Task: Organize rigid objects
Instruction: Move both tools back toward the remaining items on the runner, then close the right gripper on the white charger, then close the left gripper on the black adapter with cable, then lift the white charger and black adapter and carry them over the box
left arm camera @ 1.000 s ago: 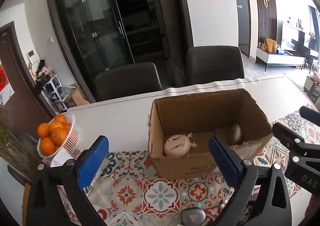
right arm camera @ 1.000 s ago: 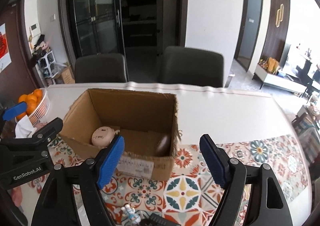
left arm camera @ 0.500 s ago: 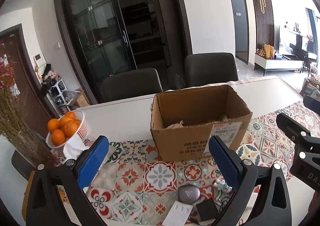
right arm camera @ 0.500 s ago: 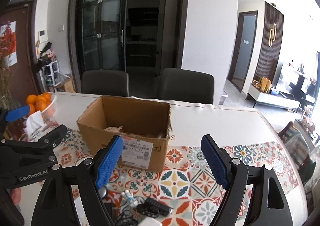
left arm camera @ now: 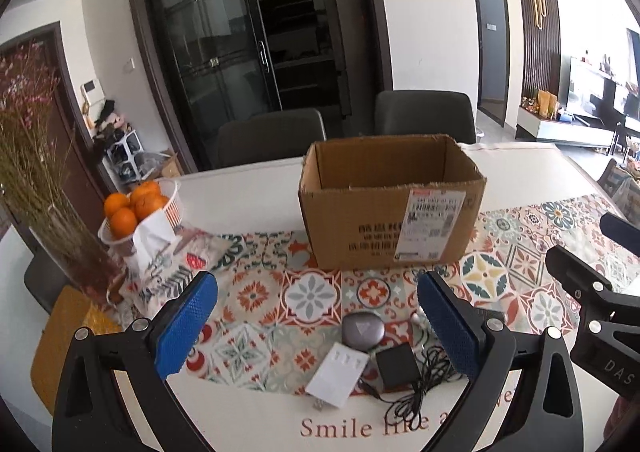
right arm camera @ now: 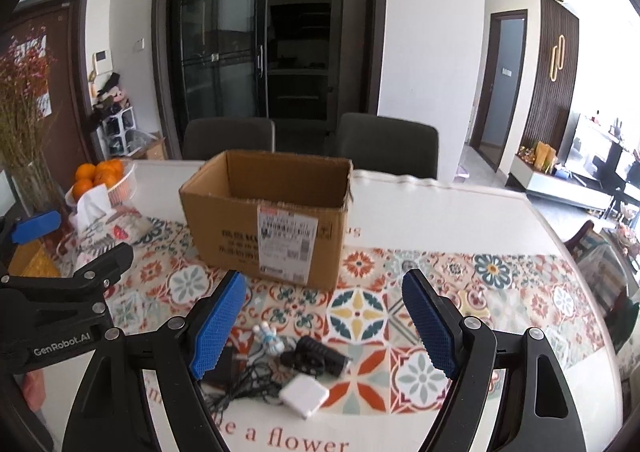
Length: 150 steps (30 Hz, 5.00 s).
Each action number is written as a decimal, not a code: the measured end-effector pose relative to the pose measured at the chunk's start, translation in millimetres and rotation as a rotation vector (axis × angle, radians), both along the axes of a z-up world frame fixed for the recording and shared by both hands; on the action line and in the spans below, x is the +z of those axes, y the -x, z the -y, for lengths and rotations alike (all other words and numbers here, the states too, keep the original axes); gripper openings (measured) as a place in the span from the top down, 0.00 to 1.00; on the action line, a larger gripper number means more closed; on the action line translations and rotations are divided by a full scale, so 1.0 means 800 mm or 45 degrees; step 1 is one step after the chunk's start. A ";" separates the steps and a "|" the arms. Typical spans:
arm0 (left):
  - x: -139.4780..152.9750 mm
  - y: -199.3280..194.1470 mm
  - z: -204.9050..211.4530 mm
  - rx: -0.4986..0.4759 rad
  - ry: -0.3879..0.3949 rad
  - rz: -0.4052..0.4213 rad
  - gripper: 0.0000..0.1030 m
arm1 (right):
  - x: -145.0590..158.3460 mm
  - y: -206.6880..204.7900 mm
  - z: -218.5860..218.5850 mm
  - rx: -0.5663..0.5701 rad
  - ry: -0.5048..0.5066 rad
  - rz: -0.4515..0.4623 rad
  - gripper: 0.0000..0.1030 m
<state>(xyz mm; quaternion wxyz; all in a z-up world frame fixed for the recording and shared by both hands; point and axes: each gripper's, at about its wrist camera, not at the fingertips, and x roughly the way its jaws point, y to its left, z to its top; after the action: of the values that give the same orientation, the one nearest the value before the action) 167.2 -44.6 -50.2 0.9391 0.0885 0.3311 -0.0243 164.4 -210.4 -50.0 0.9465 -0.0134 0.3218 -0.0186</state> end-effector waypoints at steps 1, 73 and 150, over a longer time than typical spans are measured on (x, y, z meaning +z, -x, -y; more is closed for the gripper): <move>-0.004 0.003 0.000 0.011 -0.009 -0.001 0.01 | -0.004 0.002 0.001 0.000 -0.002 -0.006 0.22; -0.171 0.044 0.046 0.064 -0.024 -0.175 0.06 | -0.212 0.013 0.028 0.216 -0.042 -0.322 0.44; -0.193 -0.033 0.054 0.017 0.282 -0.697 0.61 | -0.163 -0.006 0.040 0.061 -0.250 -0.330 0.44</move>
<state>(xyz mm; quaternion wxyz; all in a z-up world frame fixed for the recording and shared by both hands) 193.4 -87.8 -204.3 0.8190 -0.0265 0.5680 -0.0771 169.2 -242.7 -180.2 0.8940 0.0694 0.4410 0.0374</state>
